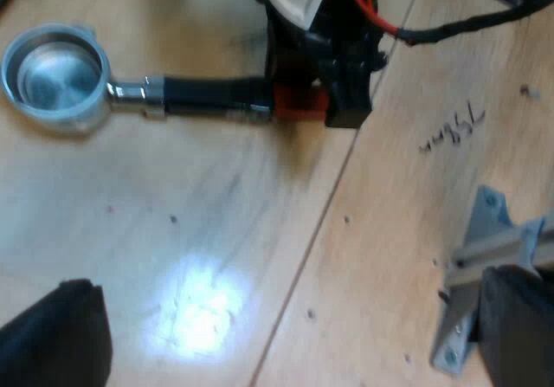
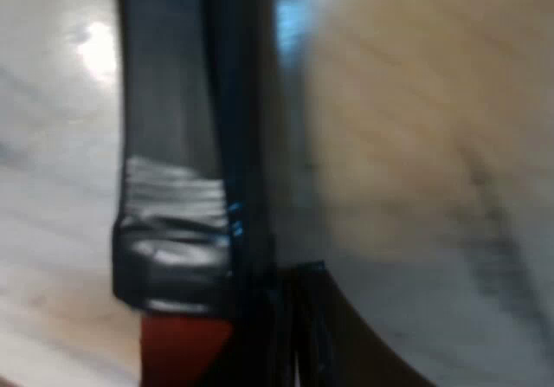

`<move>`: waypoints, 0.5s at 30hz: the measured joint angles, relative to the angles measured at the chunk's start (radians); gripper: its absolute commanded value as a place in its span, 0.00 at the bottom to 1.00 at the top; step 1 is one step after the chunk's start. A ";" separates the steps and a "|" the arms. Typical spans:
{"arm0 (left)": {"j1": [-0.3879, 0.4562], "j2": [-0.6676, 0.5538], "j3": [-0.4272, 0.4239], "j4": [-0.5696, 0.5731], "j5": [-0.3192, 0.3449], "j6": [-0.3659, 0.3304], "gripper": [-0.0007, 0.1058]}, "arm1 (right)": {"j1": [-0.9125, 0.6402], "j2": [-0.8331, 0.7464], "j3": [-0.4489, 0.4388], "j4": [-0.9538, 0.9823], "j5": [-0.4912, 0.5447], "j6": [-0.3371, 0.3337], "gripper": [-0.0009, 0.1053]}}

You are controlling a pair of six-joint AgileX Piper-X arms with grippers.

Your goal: Put the handle in the coffee machine

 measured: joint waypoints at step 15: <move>0.000 -0.159 0.000 0.143 -0.035 -0.020 0.82 | 0.151 0.092 -0.011 -0.281 -0.150 0.311 0.01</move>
